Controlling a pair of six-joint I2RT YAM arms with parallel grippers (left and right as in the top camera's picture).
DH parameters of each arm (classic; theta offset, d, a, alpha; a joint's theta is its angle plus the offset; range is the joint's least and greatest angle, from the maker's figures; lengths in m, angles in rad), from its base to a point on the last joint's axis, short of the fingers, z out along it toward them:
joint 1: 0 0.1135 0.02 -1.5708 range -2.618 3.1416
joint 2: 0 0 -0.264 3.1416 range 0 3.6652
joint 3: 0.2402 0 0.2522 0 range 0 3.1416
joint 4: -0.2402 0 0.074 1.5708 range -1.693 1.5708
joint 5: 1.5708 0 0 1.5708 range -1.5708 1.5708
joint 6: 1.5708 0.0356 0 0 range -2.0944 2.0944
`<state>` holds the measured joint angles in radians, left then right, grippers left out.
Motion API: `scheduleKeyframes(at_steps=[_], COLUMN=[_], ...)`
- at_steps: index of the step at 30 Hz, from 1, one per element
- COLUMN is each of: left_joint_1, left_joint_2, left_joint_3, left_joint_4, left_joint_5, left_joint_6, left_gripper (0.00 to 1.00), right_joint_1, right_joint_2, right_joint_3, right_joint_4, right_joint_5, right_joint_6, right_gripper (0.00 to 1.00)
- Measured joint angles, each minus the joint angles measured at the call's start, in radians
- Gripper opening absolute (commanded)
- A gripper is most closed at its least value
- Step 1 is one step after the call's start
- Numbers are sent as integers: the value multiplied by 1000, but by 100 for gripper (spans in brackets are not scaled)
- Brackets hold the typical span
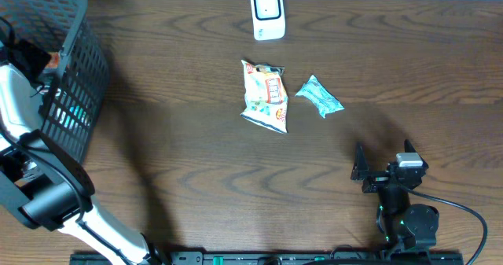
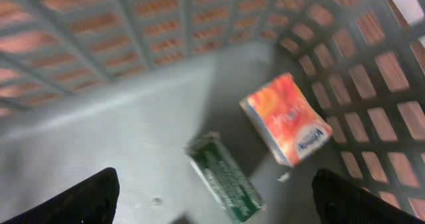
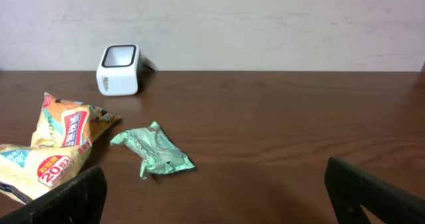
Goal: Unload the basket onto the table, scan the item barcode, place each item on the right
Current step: 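Grasp the small dark green box in the basket with the left gripper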
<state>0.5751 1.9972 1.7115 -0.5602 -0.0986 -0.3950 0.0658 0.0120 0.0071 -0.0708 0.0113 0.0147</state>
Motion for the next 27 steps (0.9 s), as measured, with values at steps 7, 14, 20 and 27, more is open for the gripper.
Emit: scheduleKeyframes(at_steps=[7, 14, 20, 27], left_joint_1=[0, 0, 0, 0], left_joint_2=[66, 143, 181, 182], left_joint_3=[0, 0, 0, 0], left_joint_4=[39, 50, 42, 34], left_joint_5=[86, 101, 101, 101], left_joint_6=[0, -1, -10, -7], left_gripper=[91, 91, 67, 38], right_joint_1=[0, 0, 0, 0], right_joint_2=[0, 0, 0, 0], right_joint_3=[0, 0, 0, 0], right_joint_4=[0, 0, 0, 0], right_joint_5=[0, 0, 0, 0], right_joint_6=[0, 0, 0, 0], right_gripper=[99, 99, 99, 99])
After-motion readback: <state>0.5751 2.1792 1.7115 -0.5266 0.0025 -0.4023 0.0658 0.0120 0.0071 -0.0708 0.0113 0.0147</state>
